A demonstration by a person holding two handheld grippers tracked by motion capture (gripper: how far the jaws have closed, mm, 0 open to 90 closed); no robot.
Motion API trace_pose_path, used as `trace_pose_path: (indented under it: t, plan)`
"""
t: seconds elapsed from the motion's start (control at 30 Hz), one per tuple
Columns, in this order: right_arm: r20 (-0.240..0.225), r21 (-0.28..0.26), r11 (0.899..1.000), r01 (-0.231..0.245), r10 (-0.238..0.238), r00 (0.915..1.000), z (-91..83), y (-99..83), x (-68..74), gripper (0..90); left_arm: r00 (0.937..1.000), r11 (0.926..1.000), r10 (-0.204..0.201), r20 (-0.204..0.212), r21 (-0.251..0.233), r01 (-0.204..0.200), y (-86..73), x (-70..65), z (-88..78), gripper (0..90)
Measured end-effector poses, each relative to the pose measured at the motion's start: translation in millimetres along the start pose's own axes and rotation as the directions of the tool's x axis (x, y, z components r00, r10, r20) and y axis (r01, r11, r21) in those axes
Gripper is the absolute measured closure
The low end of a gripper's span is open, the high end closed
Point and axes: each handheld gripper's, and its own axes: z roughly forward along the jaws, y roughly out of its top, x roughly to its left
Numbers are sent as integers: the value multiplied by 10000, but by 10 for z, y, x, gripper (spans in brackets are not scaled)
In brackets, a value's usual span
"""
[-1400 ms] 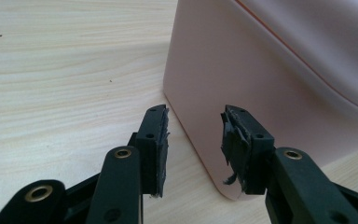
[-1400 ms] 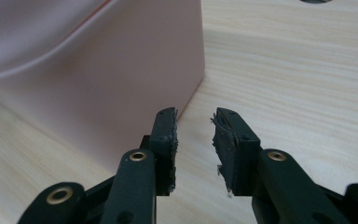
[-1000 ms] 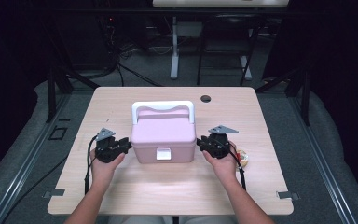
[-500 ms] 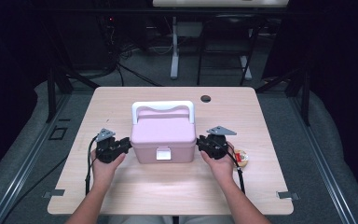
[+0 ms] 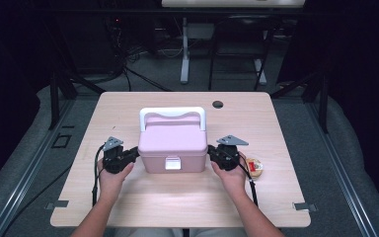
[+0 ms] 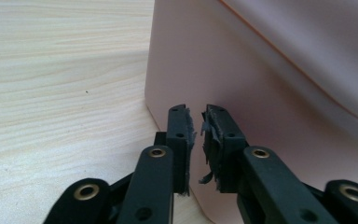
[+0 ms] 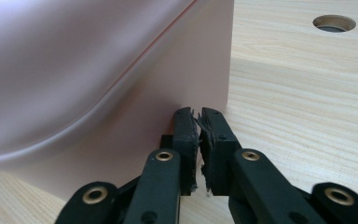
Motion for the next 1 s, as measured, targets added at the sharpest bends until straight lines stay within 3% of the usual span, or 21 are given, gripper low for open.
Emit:
trace_pose_path:
  t: [0.27,0.33,0.53,0.7,0.87,1.0]
  plan:
    - [105,13,10000,51,-52,9999,-5,-4,48,895,9999,10000,-28,-106,15,28,0,-63,-4,891]
    - [119,19,9999,-153,153,9998,-5,-3,56,897,9999,10000,-55,-151,31,56,3,-72,-1,898]
    - [212,78,9999,-62,61,9998,-16,-4,79,898,9983,9979,-579,66,293,577,25,-54,-16,899]
    - [215,236,9996,180,-185,9996,-53,-4,102,897,9998,9985,-166,-104,527,171,32,-99,-52,900]
    - [69,331,9994,-115,112,9999,-98,-23,102,898,9999,9980,-117,30,624,115,9,-121,-94,900]
    - [-28,440,9990,-38,39,10000,-157,-47,109,898,9997,9976,-157,193,684,144,-17,-142,-132,900]
